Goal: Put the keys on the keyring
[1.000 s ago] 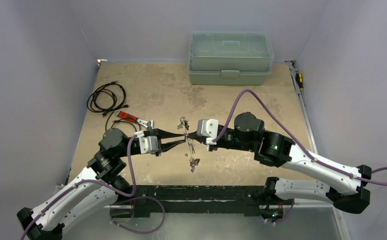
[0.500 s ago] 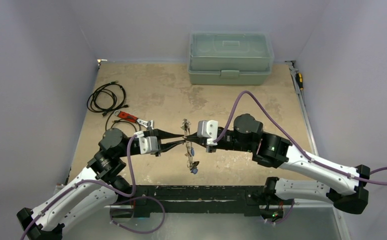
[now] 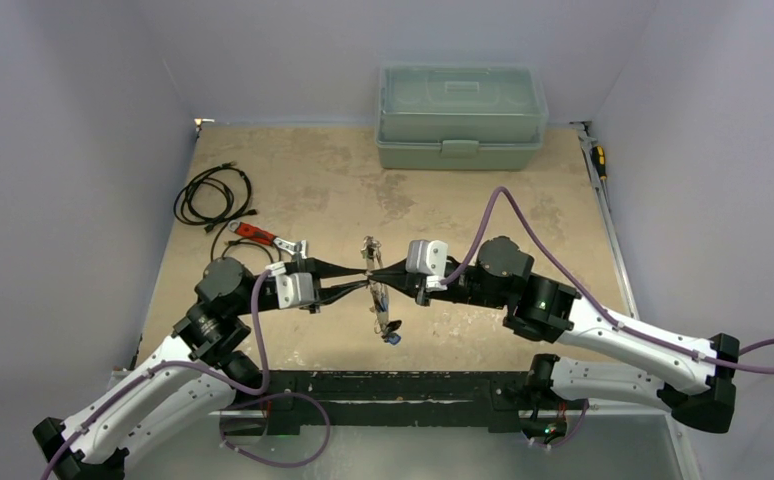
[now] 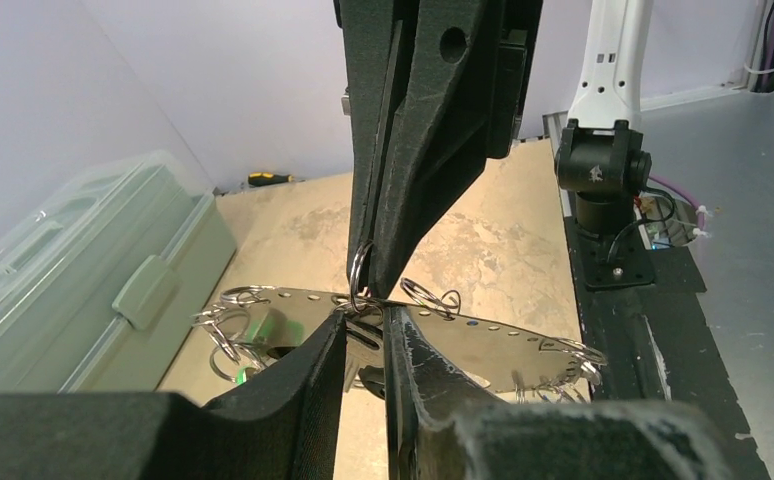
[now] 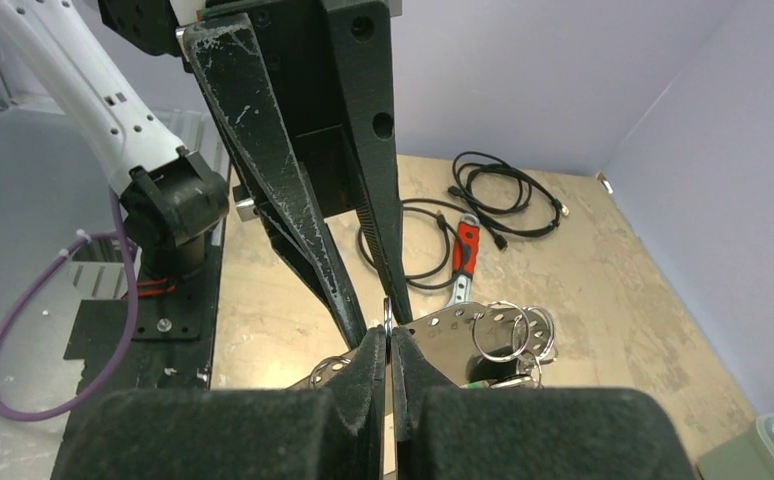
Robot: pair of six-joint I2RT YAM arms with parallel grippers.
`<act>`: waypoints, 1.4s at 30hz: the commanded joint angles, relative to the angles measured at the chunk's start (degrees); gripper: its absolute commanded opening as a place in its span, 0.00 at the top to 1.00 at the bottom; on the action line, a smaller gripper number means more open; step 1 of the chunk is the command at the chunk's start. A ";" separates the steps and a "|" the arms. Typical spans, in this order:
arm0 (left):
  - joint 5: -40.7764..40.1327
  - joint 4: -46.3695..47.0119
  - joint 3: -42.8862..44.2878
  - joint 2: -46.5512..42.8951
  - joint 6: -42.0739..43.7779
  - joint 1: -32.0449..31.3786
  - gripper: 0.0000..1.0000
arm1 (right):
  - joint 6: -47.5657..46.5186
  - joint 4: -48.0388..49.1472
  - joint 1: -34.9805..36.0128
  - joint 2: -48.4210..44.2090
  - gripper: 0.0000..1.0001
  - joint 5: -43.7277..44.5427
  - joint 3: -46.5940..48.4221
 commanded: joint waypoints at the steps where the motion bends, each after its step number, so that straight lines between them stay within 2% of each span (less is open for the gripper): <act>1: -0.22 2.49 1.69 -0.58 0.12 -0.07 0.77 | 1.93 7.98 0.66 -1.28 1.00 -2.08 -0.12; 5: -1.27 2.57 1.40 -1.57 0.17 -0.06 0.70 | 1.68 6.53 0.66 -2.88 1.00 -0.14 -0.55; 10: -1.57 2.77 1.29 -2.23 0.20 -0.04 0.68 | 1.68 5.18 0.66 -4.66 1.00 1.79 -1.27; 26: 1.14 5.71 0.46 -2.91 -1.69 -0.04 0.76 | 1.57 3.62 0.66 -5.68 1.00 3.53 -1.57; 42: 4.97 7.62 0.45 -0.64 -3.56 -0.07 0.78 | 1.68 3.60 0.66 -4.01 1.00 0.91 -0.86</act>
